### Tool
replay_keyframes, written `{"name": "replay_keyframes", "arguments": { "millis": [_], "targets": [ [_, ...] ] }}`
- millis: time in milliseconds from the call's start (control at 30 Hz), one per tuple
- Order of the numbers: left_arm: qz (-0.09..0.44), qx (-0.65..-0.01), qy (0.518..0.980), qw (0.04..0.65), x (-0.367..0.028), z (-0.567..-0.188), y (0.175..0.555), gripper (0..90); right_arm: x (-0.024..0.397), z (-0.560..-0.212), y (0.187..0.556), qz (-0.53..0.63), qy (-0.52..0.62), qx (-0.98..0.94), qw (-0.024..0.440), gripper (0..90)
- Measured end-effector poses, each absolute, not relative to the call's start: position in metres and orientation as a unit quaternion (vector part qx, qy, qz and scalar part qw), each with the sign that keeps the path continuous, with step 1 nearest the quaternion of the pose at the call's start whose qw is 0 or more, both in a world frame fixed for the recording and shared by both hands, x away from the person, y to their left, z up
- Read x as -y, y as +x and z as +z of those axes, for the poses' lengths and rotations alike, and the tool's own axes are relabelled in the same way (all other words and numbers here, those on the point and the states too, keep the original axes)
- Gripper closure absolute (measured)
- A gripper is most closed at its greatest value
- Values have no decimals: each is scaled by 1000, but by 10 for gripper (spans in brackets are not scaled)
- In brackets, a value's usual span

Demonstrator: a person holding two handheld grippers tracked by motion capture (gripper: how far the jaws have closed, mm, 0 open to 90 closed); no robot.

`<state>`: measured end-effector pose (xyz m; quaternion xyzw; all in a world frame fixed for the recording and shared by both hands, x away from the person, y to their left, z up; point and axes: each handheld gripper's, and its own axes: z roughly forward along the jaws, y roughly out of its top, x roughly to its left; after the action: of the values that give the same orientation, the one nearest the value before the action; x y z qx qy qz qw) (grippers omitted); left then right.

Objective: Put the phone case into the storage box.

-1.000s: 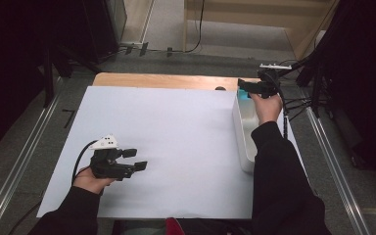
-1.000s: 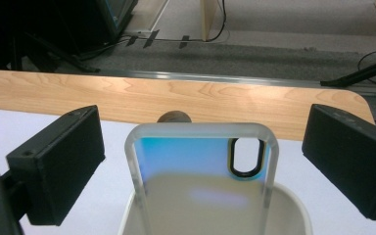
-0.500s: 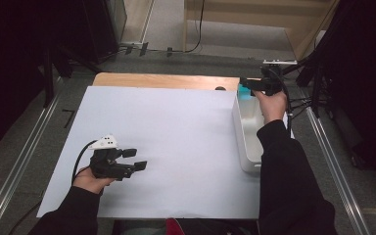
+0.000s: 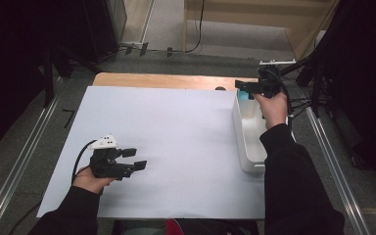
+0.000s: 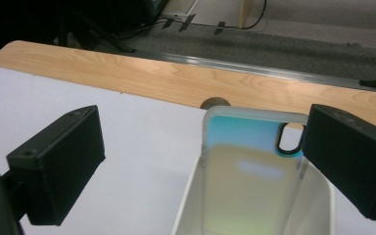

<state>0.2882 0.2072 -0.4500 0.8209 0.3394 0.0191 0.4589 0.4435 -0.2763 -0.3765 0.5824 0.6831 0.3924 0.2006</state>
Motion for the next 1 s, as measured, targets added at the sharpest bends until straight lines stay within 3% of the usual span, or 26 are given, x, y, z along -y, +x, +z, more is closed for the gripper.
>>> {"name": "replay_keyframes", "arguments": {
  "millis": [1000],
  "targets": [
    [12,-336,821,461,-208,-450,289,308,261,-366,387,420,512,-735,146,11]
  ]
}}
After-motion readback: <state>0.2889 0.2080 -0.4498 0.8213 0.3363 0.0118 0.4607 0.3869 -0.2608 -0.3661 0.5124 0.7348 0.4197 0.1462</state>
